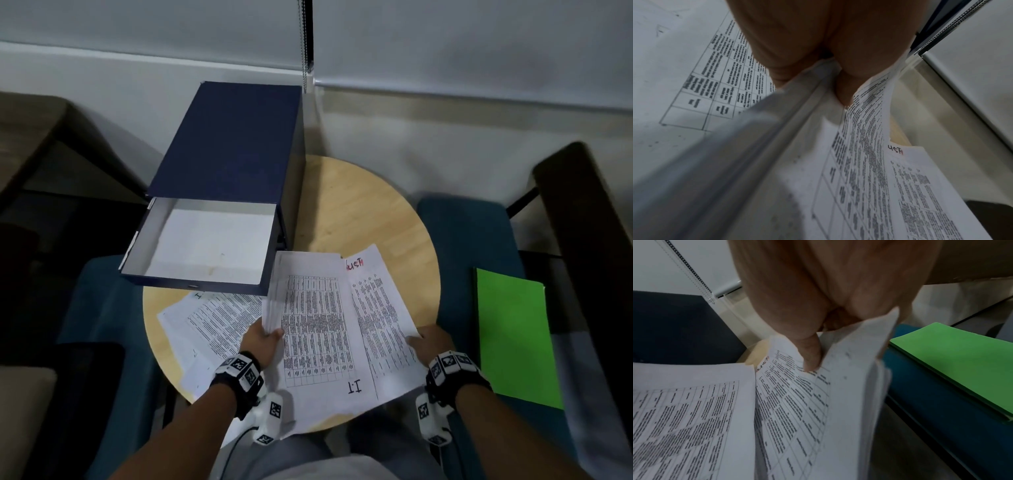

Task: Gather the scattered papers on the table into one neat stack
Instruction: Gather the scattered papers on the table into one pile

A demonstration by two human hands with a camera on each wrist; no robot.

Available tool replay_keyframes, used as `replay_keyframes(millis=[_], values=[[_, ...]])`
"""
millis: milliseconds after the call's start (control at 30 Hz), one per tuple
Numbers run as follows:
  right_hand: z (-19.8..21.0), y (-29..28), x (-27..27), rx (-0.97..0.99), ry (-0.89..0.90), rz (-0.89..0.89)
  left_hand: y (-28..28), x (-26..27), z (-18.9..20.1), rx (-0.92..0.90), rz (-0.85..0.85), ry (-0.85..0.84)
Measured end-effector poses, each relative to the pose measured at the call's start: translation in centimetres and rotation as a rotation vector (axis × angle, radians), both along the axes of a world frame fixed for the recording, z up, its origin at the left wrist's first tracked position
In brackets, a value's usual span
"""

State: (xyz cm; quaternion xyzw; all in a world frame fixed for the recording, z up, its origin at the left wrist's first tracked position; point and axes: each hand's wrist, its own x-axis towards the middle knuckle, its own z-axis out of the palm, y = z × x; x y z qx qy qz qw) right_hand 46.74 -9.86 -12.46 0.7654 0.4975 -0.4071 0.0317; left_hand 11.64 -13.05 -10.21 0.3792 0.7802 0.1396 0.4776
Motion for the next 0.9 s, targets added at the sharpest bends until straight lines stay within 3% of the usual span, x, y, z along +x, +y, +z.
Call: replay_keyframes(millis=[300, 467, 600, 833, 900], values=[[5.7, -1.1, 5.9, 0.313, -0.116, -0.284, 0.9, -0.1, -0.2, -0.007, -0.051, -0.016], [9.8, -1.3, 8.1, 0.485, 0.048, -0.454, 2.0, 0.5, -0.1, -0.048, -0.002, -0.08], [10.3, -2.2, 5.9, 0.413, 0.254, -0.479, 2.4, 2.0, 0.7, 0.014, -0.045, -0.159], [5.3, -4.0, 0.6, 0.161, 0.59, -0.534, 3.3, 4.6, 3.8, 0.103, 0.044, -0.74], [4.8, -4.3, -0.3, 0.112, 0.73, -0.606, 3.6, 4.8, 4.4, 0.139, -0.018, -0.746]])
